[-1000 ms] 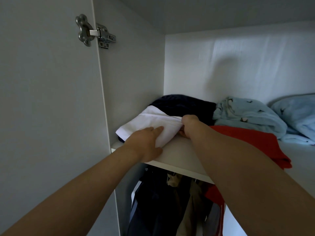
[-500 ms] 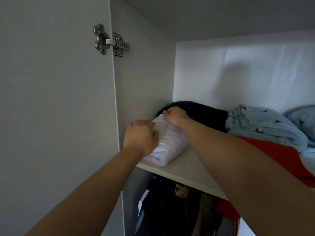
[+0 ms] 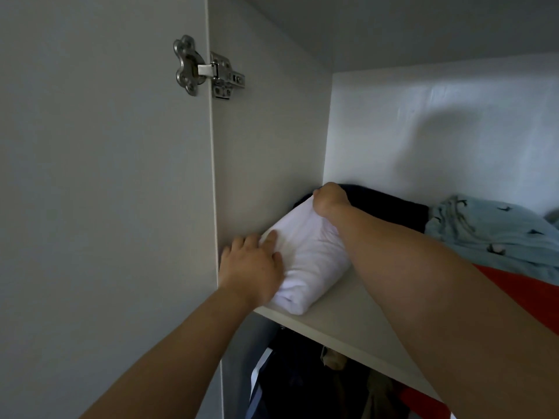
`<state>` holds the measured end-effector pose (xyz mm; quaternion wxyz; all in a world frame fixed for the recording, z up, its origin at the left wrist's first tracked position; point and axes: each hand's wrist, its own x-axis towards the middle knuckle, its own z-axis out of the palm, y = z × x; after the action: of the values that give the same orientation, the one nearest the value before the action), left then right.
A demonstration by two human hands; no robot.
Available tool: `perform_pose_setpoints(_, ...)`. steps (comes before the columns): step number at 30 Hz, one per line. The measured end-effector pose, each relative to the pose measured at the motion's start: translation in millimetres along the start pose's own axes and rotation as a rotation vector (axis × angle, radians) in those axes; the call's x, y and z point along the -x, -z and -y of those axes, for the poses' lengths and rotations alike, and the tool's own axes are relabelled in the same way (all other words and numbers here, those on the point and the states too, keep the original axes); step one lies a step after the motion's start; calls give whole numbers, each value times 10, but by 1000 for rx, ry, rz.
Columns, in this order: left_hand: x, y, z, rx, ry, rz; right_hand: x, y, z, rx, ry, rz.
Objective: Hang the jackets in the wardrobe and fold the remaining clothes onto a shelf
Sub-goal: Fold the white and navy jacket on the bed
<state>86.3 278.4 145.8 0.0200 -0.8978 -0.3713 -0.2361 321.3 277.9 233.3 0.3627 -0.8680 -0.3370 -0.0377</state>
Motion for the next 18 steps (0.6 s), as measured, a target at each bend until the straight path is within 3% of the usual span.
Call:
perform_pose_setpoints(4, 27, 20, -10, -5, 19, 39, 50, -40, 7, 138, 68, 10)
perform_pose_setpoints(8, 4, 145, -45, -13, 52, 140, 219, 62, 11, 292, 164, -119)
perform_pose_setpoints(10, -49, 225, -107, 0, 45, 116, 324, 119, 10, 282, 251, -130)
perform_pose_setpoints(13, -117, 280, -255, 90, -62, 37, 531, 107, -1, 231, 301, -27)
perform_pose_setpoints(18, 8, 111, -233, 13, -70, 174, 796, -102, -226, 241, 243, 241)
